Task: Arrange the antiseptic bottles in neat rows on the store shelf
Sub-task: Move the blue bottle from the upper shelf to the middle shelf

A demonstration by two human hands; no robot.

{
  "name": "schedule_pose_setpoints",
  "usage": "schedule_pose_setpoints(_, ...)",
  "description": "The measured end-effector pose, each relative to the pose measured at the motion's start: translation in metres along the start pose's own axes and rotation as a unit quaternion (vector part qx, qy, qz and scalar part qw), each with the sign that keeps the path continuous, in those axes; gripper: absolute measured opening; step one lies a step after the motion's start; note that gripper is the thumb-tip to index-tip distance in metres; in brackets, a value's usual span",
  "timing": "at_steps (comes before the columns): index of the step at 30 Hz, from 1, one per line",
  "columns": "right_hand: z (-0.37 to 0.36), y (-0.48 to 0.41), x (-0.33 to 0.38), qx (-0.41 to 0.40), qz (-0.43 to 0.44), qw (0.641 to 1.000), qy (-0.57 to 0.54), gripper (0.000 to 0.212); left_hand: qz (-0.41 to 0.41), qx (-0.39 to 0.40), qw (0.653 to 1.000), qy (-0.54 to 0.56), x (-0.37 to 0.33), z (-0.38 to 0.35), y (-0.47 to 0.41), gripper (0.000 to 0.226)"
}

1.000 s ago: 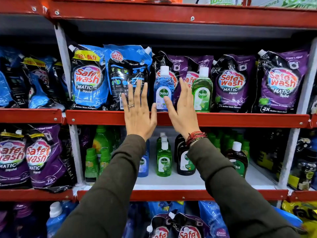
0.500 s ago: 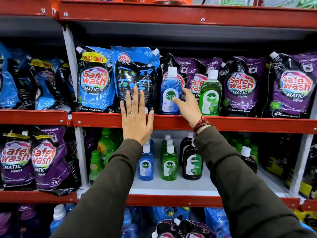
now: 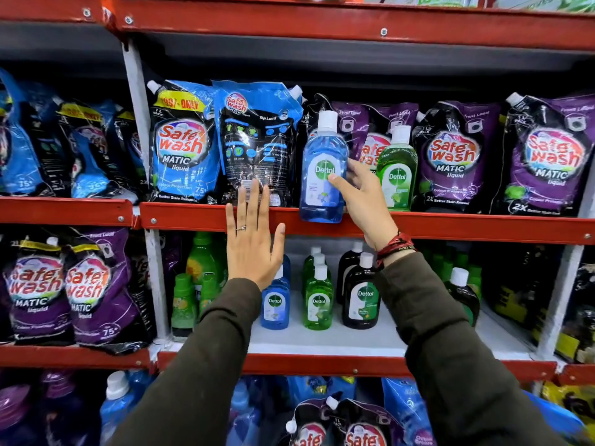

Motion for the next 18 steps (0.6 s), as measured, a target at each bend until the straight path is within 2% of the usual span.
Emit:
schedule_pose_setpoints(1, -0.001, 0.006, -0.005, 0.001, 0.002, 1.0, -0.005, 0.059, 0.003, -0.003, 1.0, 0.004, 0.0, 0.001, 0.008, 0.068)
schedule_pose_setpoints(4, -0.006, 0.025, -0.025, -0.005, 0.002, 1.0, -0.01, 0.074, 0.003, -0.002, 1.0, 0.02, 0.0, 0.001, 0.032, 0.068)
schedule_pose_setpoints(6, -0.009, 0.038, -0.042, -0.001, 0.001, 1.0, -0.011, 0.075, 0.004, 0.005, 1.0, 0.028, 0.001, -0.003, 0.049, 0.067)
schedule_pose_setpoints(12, -0.03, 0.085, -0.095, 0.024, -0.022, 0.999, -0.031, 0.046, 0.033, 0.055, 0.997, 0.038, 0.017, -0.024, 0.108, 0.065)
schedule_pose_setpoints(18, -0.062, 0.124, -0.162, 0.06, -0.068, 0.996, -0.008, 0.038, 0.06, 0.143, 0.987, 0.05, 0.038, -0.06, 0.17, 0.069)
Point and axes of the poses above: each hand's wrist, its own y-axis away from the middle knuckle, its own z-axis out of the back of the hand, x = y × z, the point moved 6 cm from there along -y, towards the middle knuckle, and after that the axes turned 1 degree about -z, right-handed, at the moved point
